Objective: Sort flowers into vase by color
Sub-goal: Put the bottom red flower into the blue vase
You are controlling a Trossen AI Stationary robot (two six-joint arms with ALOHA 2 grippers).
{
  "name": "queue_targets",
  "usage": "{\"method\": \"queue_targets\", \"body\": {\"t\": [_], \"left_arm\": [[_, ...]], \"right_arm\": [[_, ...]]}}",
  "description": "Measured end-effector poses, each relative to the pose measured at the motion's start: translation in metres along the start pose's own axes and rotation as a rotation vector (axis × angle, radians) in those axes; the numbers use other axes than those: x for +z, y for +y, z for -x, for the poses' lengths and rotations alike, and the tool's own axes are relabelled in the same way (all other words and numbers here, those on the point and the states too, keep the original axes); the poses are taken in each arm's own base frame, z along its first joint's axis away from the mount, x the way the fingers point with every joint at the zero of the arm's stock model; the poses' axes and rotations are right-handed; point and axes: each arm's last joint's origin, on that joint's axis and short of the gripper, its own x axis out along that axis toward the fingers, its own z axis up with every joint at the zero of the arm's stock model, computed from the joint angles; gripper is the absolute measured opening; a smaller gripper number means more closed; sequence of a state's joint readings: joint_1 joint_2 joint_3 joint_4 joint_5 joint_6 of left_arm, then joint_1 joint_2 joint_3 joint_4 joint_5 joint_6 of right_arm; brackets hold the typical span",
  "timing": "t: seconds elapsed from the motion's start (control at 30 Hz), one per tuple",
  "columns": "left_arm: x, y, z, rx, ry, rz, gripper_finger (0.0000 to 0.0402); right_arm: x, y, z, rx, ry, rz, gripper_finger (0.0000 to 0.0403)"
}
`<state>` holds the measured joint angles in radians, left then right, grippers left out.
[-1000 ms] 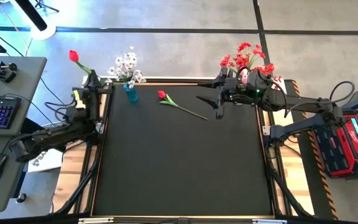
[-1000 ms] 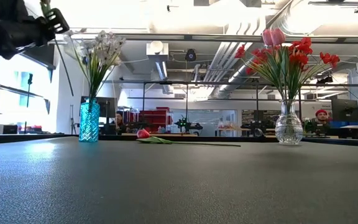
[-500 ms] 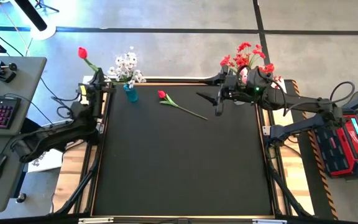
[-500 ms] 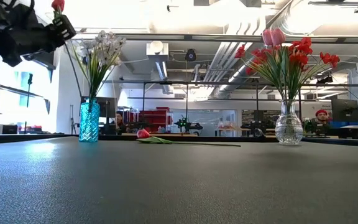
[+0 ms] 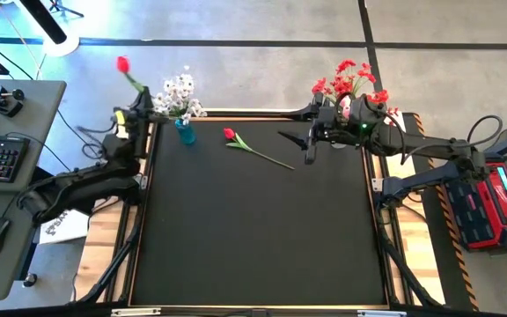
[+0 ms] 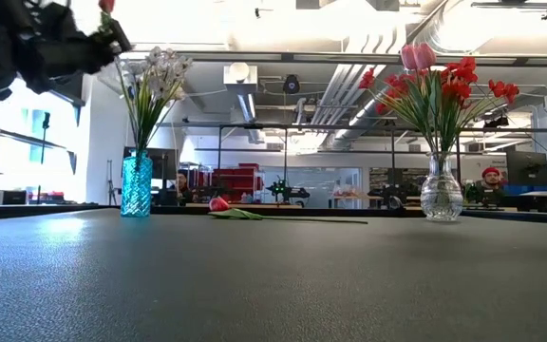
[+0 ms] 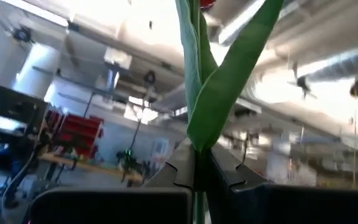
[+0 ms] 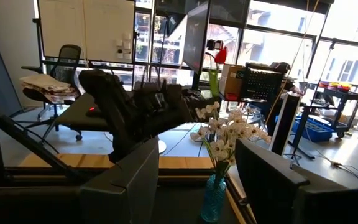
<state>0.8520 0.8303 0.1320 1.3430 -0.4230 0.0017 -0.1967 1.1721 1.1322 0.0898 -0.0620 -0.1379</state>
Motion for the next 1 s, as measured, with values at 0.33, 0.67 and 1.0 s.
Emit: {"method": "queue_targets", "body": {"t": [0.33,0.67,1.0], "left_arm": [[-0.006,-0.003,-0.002,0.018,0.041,-0.034,0.0001],[-0.024,-0.004,-0.002,-0.018,0.165,0.015,0.0001],[-0.047,-0.004,0.000,-0.047,0.342,0.002,0.0001]], "right_arm": [[0.000,0.000,0.000,0.000,0.000,-0.008,0.0199],[0.000,-0.002,0.000,-0.006,0.001,-0.001,0.0199],[0.000,-0.002,0.000,-0.009,0.002,-0.026,0.0199]]}}
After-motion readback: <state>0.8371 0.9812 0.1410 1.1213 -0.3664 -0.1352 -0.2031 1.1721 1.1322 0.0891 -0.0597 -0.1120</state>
